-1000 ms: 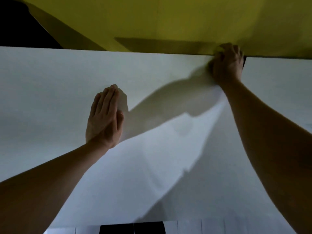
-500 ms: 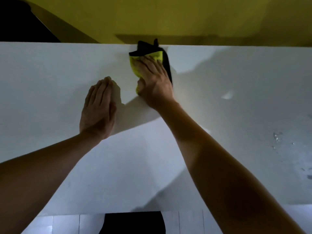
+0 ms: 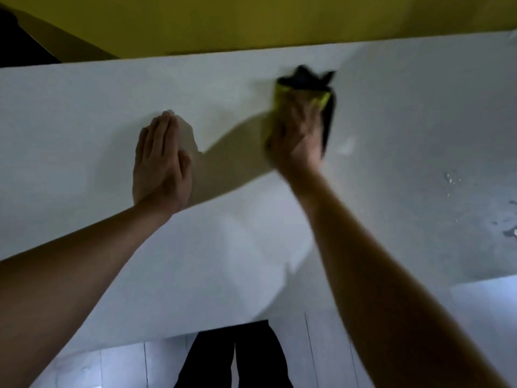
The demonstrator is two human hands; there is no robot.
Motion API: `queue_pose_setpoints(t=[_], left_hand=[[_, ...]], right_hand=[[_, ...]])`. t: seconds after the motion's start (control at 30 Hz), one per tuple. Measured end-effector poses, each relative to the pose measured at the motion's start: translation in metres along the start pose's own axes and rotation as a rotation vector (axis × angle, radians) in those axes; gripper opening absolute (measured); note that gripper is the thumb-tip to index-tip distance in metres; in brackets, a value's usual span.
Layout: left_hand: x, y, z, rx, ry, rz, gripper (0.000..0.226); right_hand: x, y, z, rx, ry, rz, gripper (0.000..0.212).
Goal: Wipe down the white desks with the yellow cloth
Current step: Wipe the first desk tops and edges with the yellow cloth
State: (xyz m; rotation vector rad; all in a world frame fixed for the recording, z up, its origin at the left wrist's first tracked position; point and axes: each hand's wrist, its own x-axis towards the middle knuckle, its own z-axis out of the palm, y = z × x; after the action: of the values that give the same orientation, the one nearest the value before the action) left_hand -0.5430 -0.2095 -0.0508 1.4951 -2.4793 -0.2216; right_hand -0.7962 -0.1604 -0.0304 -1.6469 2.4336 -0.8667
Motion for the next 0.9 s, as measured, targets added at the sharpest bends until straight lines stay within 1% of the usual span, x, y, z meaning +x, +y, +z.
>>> queue_pose_setpoints(t=[0.07,0.13,0.23,0.27,0.33,0.43,0.5,0.6,0.67,0.73,0.83,0.9], left_hand=[[0.0,-0.002,0.0,0.003,-0.015,0.02,0.065],[0.002,-0.005,0.0,-0.017,-0.016,0.024,0.063],[0.003,-0.005,-0.001,-0.055,0.0,0.022,0.064],[0.002,-0.004,-0.001,-0.06,0.003,0.019,0.064],[0.001,-0.004,-0.002,-0.06,-0.004,0.016,0.065],[-0.001,-0.003,-0.004,-0.061,-0.009,0.023,0.065],[-0.004,0.0,-0.004,-0.056,0.003,0.021,0.061],[-0.021,0.012,-0.005,-0.083,-0.001,0.008,0.058],[-0.042,0.027,-0.005,-0.123,-0.013,0.05,0.058],[-0.066,0.044,-0.004,-0.161,-0.011,0.108,0.056],[-0.091,0.069,0.0,-0.195,-0.013,0.16,0.054],[-0.1,0.083,0.003,-0.218,-0.024,0.175,0.054]], right_hand=[[-0.049,-0.046,0.011,0.102,-0.04,-0.101,0.045],[-0.091,-0.079,0.017,0.155,-0.106,-0.137,0.049],[-0.133,-0.085,0.009,0.107,-0.234,-0.229,0.054],[-0.138,-0.077,0.003,0.105,-0.239,-0.245,0.054],[-0.144,-0.053,-0.012,0.123,-0.166,-0.2,0.054],[-0.152,-0.008,-0.041,0.058,-0.043,-0.016,0.052],[-0.155,0.016,-0.055,0.01,-0.029,0.06,0.051],[-0.157,0.016,-0.057,-0.017,-0.015,0.137,0.051],[-0.166,-0.001,-0.049,-0.011,0.023,0.174,0.052],[-0.188,-0.023,-0.038,0.013,0.028,0.131,0.051],[-0.23,-0.052,-0.023,0.057,-0.052,0.004,0.05],[-0.248,-0.06,-0.019,0.091,-0.099,-0.04,0.049]])
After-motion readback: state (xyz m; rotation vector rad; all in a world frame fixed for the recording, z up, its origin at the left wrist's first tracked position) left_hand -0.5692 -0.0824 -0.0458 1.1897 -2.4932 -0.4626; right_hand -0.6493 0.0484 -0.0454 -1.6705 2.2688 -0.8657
